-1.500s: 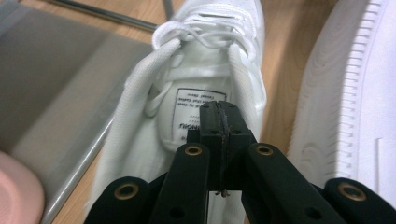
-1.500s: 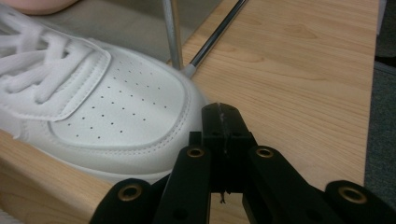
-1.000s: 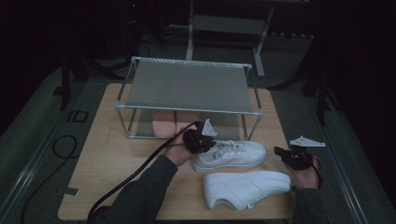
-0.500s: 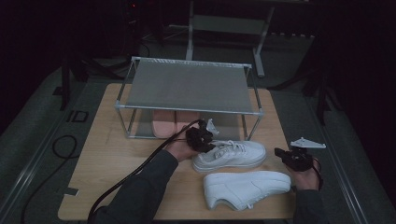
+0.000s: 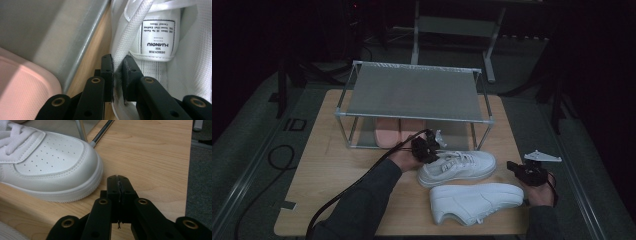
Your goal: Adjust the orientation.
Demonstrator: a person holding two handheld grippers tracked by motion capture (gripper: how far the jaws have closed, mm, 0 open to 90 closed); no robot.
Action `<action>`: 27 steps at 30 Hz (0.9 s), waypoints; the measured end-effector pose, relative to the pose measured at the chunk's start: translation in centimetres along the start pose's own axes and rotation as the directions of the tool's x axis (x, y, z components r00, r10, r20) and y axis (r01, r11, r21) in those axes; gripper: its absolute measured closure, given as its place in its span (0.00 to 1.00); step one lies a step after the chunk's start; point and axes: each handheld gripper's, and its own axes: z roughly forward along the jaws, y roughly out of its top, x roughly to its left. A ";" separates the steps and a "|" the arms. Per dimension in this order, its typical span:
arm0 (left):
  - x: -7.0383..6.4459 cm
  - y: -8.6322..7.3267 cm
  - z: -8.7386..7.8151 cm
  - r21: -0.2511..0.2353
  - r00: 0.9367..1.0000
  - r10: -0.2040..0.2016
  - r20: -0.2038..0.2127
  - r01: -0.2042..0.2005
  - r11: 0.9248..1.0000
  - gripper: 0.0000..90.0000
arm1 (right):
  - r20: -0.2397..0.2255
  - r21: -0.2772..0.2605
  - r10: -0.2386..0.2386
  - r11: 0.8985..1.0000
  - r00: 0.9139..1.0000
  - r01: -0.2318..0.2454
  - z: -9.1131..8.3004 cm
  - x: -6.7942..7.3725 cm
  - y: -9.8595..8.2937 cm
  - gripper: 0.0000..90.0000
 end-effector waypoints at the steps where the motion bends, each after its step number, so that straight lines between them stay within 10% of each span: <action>1: 0.0 -0.1 -0.1 0.007 1.000 0.012 0.000 -0.012 1.000 0.91 | -0.001 -0.001 0.001 1.000 1.000 -0.001 0.0 0.0 0.0 0.98; 8: -0.6 -1.4 -1.1 0.021 0.999 0.040 0.007 -0.040 0.999 0.91 | 0.001 -0.002 0.007 1.000 1.000 -0.007 -0.3 -0.2 -0.4 0.98; 27: 1.4 -11.7 -6.5 -0.025 0.992 -0.120 -0.026 0.119 0.993 0.90 | 0.007 0.002 -0.009 1.000 1.000 0.009 -1.2 0.1 -0.7 0.98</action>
